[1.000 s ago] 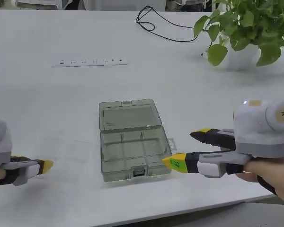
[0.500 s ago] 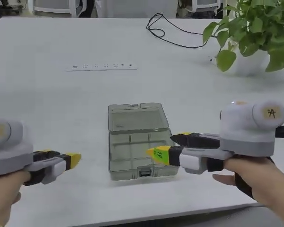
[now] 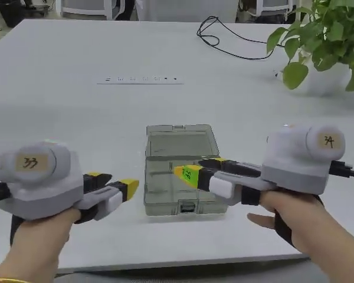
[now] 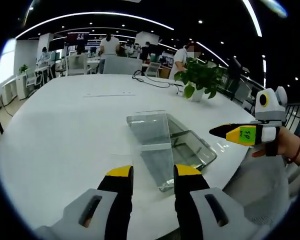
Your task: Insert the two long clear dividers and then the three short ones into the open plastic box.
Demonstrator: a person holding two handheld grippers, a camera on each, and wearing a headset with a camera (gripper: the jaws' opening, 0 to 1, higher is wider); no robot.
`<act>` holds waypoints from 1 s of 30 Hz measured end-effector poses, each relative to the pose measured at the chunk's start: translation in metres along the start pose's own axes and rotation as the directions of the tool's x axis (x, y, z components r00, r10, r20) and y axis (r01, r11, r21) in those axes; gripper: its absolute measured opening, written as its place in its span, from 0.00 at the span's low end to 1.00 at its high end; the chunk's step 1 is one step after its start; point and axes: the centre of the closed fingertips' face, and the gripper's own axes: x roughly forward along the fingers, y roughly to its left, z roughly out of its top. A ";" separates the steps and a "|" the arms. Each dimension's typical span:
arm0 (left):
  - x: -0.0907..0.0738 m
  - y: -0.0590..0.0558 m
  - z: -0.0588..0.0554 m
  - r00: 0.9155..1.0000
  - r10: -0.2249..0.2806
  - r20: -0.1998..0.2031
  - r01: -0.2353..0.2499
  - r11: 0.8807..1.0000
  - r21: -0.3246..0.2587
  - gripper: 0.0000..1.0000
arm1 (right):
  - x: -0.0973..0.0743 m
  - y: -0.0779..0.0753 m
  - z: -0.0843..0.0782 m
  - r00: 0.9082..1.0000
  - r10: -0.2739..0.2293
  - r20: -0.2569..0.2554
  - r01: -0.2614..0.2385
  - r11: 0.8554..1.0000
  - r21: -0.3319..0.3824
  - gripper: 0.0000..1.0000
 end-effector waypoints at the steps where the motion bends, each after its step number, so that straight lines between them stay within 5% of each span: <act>1: 0.000 -0.003 0.000 1.000 -0.003 0.003 0.003 1.000 -0.001 0.30 | 0.001 0.001 0.000 1.000 -0.002 0.002 0.002 1.000 -0.001 0.42; 10: 0.002 -0.037 -0.002 0.998 -0.060 0.027 0.060 0.998 0.011 0.30 | 0.012 0.013 -0.002 1.000 0.006 0.027 -0.008 0.999 0.041 0.34; 30: 0.003 -0.059 0.001 0.993 -0.097 0.063 0.099 0.995 -0.028 0.30 | 0.025 0.012 -0.010 0.999 -0.036 0.016 0.032 0.979 0.200 0.15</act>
